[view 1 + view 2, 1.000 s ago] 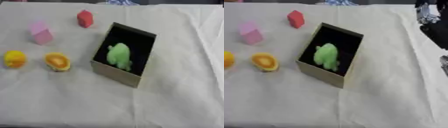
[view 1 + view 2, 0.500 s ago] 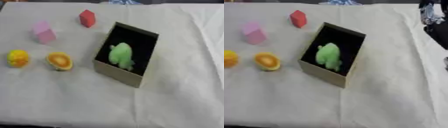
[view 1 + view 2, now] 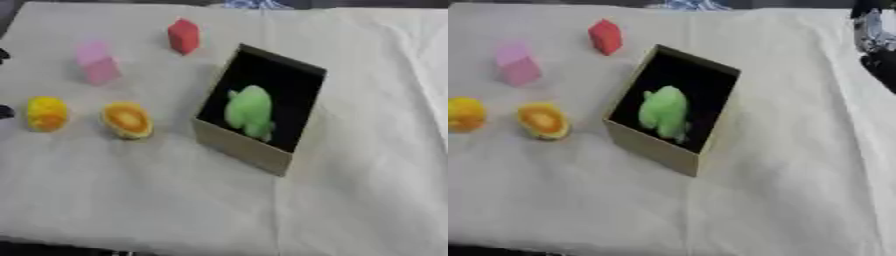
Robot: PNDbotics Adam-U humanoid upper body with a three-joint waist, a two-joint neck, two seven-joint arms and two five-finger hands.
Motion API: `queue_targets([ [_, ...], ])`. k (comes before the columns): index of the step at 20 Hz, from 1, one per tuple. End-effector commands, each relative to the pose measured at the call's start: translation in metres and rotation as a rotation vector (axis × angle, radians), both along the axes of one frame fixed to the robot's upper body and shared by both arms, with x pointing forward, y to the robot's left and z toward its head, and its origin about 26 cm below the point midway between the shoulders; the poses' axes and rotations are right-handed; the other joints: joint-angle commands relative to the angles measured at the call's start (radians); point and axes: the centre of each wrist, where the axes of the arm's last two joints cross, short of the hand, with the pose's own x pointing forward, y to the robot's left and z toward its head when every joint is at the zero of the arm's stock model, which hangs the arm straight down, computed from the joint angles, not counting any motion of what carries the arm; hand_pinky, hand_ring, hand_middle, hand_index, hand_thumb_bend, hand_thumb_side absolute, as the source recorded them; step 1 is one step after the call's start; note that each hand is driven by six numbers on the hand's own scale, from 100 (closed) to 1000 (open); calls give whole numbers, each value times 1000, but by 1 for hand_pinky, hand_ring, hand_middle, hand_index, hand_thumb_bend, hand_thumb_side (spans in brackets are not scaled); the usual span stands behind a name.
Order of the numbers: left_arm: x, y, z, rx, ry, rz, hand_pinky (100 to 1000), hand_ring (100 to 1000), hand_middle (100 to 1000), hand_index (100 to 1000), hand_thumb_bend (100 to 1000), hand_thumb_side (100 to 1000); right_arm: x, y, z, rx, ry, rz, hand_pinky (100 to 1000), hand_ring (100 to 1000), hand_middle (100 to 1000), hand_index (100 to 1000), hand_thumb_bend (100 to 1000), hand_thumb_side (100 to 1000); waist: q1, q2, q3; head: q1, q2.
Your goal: Pick up objects on the table and place them in the box.
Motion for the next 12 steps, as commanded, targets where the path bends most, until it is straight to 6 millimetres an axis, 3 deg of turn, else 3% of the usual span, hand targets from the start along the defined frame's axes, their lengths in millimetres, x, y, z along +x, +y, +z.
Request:
queue_targets([
  [1, 3, -9, 16, 23, -18, -23, 810, 788, 756, 879, 612, 341, -2, 1, 9, -19, -24, 14, 992, 739, 743, 823, 100, 525, 2, -17, 0, 11, -6],
  [7, 21, -33, 23, 38, -5, -65, 813, 792, 759, 875, 617, 314, -2, 2, 8, -15, -16, 18, 993, 739, 742, 823, 100, 524, 5, -18, 1, 7, -8],
  [12, 37, -34, 14, 59, 94, -49, 816, 796, 763, 868, 614, 285, -2, 2, 8, -12, -11, 19, 993, 738, 742, 822, 100, 524, 9, -17, 1, 5, -8],
])
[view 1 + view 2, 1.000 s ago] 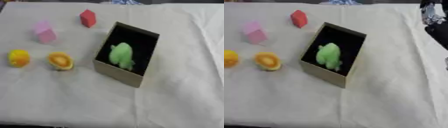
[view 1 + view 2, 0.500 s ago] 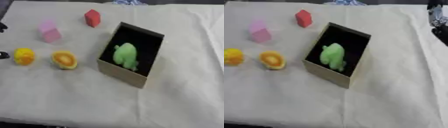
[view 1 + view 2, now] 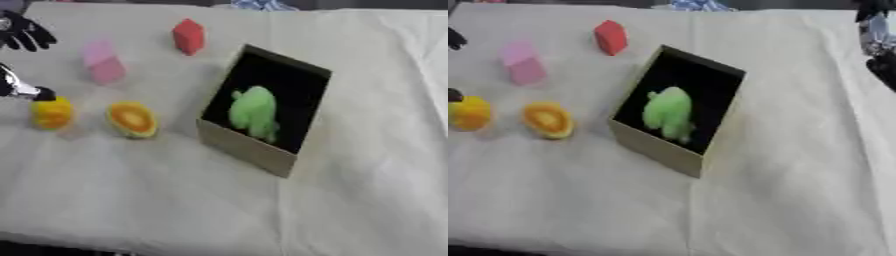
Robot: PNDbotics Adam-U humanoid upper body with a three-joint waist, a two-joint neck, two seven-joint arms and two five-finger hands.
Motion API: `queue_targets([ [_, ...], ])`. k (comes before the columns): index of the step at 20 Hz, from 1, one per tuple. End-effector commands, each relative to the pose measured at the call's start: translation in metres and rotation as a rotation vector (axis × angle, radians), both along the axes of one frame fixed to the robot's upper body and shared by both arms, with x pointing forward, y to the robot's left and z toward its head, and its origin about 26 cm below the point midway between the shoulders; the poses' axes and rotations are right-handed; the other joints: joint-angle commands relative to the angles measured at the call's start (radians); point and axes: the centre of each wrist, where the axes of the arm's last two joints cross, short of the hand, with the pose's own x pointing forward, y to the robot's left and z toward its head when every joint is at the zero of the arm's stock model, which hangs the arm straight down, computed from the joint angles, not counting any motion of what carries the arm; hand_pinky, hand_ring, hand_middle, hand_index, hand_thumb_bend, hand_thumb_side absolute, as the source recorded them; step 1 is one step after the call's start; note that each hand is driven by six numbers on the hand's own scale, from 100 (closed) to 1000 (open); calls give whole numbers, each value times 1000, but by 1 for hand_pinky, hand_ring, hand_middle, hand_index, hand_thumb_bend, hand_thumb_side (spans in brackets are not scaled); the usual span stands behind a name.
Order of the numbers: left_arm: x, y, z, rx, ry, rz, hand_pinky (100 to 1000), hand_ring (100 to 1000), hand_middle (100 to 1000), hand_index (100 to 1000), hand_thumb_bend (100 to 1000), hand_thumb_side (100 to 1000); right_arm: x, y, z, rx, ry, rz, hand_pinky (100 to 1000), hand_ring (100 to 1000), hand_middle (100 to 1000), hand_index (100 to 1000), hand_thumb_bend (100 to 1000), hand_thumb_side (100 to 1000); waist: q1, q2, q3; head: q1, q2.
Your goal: Pick up objects on the table and place them in the box.
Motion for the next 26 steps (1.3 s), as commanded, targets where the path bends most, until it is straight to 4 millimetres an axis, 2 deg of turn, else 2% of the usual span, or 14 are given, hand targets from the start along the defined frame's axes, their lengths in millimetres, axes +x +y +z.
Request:
queue_targets([
  [1, 5, 8, 4, 35, 46, 29, 817, 797, 765, 865, 616, 287, -2, 0, 8, -11, -24, 5, 993, 738, 742, 822, 100, 524, 3, -16, 1, -1, -7],
  [6, 12, 22, -4, 70, 136, 57, 825, 804, 774, 861, 636, 297, -3, -1, 6, -14, -17, -1, 994, 736, 740, 822, 100, 524, 13, -15, 0, -5, -7],
  [10, 16, 25, -5, 98, 149, 67, 833, 811, 782, 856, 645, 296, -4, -2, 3, -14, -17, 0, 994, 735, 739, 822, 100, 523, 16, -13, 1, -4, -10],
  [19, 36, 26, -21, 146, 178, 122, 834, 813, 785, 850, 641, 271, -4, -2, 1, -6, -18, 3, 995, 735, 739, 822, 100, 523, 12, -10, -7, 5, -17],
  [26, 48, 37, -35, 178, 217, 164, 829, 808, 780, 841, 638, 235, -4, -2, 2, -2, -23, 6, 996, 735, 739, 822, 100, 523, 8, 1, -11, 7, -21],
])
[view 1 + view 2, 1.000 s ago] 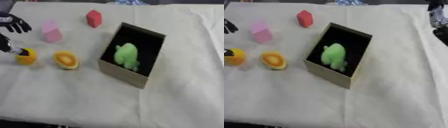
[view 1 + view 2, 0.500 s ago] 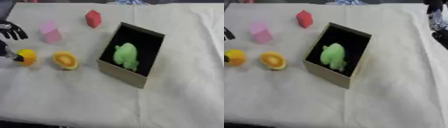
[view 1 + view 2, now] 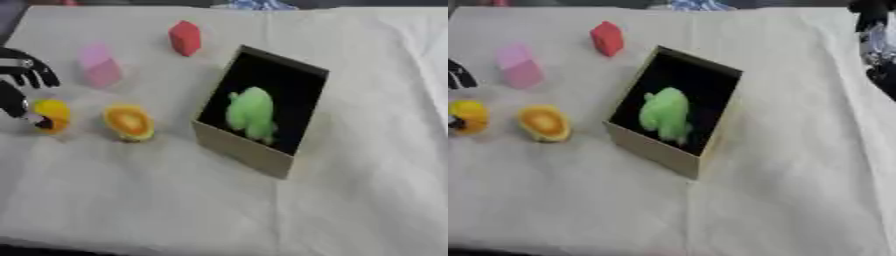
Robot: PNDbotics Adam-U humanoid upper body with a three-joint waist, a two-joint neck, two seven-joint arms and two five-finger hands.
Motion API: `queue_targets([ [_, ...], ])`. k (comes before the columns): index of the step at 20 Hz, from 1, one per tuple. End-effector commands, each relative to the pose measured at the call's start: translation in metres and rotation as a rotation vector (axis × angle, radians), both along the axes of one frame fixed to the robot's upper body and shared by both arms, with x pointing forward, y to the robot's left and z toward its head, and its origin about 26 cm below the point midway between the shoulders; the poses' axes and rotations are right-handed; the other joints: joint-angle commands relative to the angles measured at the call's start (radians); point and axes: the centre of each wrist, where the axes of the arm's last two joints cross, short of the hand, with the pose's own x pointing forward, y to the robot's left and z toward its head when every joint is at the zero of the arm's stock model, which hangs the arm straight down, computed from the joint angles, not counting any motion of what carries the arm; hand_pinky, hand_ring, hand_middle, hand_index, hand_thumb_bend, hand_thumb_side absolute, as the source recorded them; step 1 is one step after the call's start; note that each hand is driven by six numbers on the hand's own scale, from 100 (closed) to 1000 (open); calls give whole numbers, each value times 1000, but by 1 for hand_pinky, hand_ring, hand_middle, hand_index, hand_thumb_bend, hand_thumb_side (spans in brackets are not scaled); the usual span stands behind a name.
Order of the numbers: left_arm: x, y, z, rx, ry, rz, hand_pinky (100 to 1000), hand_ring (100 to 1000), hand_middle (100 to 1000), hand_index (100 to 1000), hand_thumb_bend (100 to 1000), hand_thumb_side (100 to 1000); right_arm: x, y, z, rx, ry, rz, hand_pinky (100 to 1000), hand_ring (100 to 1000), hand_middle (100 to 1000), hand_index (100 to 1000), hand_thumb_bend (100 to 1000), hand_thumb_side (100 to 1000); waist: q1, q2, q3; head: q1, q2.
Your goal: Pick up objects on the table and place them in the box.
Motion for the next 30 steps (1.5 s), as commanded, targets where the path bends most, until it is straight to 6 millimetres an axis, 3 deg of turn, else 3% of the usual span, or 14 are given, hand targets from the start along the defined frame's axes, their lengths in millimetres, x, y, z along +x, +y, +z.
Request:
queue_targets([
  [1, 1, 12, 12, 33, -21, 27, 829, 807, 779, 841, 636, 234, -2, 0, 7, -7, -26, 8, 996, 735, 739, 822, 100, 523, 1, -13, 0, 4, -12],
  [9, 4, 21, 8, 46, -10, 45, 802, 770, 738, 815, 544, 166, -2, 2, 6, 4, -25, 11, 997, 734, 739, 822, 100, 524, -3, -7, 2, 6, -18],
  [14, 6, 19, 9, 30, -75, 59, 728, 678, 613, 715, 333, 162, -2, 2, 6, 9, -24, 9, 997, 734, 739, 823, 100, 524, -6, -7, 2, 6, -20],
  [19, 2, 19, 12, 8, -156, 66, 705, 634, 563, 666, 274, 150, -2, 1, 5, 14, -24, 3, 998, 734, 739, 823, 100, 524, -9, -7, 1, 4, -21],
  [23, -10, 19, 32, 3, -272, 22, 710, 636, 564, 663, 264, 134, -2, -1, 5, 16, -27, -4, 997, 735, 740, 823, 100, 524, -10, -9, -1, -2, -20],
  [26, -13, 4, 56, 21, -378, -57, 714, 638, 567, 667, 268, 127, -3, -1, 5, 13, -27, -5, 997, 736, 741, 823, 100, 524, -8, -15, -1, -8, -16],
  [30, -11, -46, 83, 16, -468, -215, 715, 638, 570, 673, 268, 134, -2, 1, 6, 4, -23, 7, 998, 739, 744, 824, 100, 525, -2, -27, -7, -10, -9],
])
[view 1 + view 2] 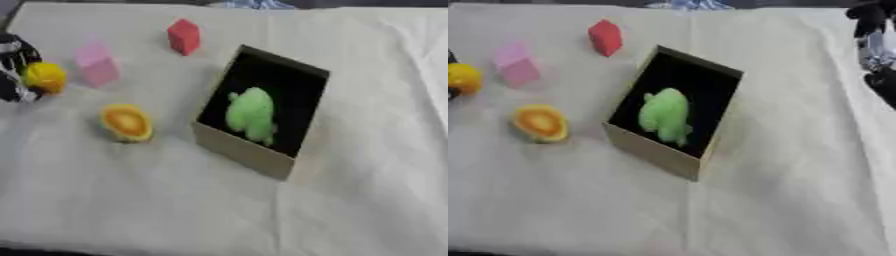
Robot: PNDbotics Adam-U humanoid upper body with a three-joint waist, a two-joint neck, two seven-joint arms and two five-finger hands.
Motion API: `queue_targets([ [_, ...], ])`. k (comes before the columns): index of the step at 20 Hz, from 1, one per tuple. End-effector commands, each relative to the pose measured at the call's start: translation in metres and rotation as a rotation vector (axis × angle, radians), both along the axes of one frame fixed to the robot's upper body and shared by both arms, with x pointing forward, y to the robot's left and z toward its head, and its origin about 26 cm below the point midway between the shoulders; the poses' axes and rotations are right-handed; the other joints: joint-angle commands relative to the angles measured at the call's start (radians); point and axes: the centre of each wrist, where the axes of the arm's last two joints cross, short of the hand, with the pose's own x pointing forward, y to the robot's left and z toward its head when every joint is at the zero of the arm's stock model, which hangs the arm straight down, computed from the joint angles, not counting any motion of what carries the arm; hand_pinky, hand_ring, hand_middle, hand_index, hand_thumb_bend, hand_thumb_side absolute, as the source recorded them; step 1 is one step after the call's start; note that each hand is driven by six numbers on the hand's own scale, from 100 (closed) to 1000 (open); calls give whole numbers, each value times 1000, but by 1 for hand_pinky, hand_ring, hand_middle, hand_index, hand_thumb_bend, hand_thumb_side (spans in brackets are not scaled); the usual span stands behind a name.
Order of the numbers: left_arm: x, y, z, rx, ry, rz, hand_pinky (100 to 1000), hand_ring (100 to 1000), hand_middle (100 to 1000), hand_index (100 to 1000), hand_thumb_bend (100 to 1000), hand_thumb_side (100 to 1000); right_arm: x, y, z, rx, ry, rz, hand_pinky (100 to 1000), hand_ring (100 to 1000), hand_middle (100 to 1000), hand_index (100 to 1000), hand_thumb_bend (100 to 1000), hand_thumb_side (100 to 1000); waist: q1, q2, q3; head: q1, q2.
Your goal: Pick up objects on the table and place them in the box.
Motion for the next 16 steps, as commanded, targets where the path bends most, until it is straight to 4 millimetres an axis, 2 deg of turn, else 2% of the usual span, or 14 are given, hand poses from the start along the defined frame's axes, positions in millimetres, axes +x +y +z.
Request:
queue_targets([
  [1, -5, -34, 31, 23, -87, -112, 714, 638, 570, 674, 266, 138, -2, 1, 10, -26, -26, 14, 998, 741, 745, 825, 100, 525, 5, -29, -6, 0, 3],
  [4, -6, -78, 46, 13, -105, -224, 709, 634, 565, 673, 257, 145, 0, 4, 11, -34, -17, 38, 1000, 750, 753, 829, 100, 525, 8, -35, -19, 8, 8],
  [7, -6, -113, 60, -18, -108, -308, 706, 630, 562, 675, 244, 162, 1, 9, 13, -46, -10, 69, 1000, 759, 762, 834, 100, 525, 13, -42, -40, 24, 14],
  [13, 5, -164, 84, -97, -100, -424, 700, 625, 556, 676, 225, 183, 3, 16, 17, -39, -5, 118, 1000, 764, 768, 838, 100, 524, 22, -41, -78, 37, 7],
  [16, 15, -186, 84, -122, -67, -457, 698, 624, 556, 678, 227, 193, 4, 17, 20, -29, -11, 125, 1000, 764, 767, 837, 100, 524, 24, -38, -95, 33, 3],
])
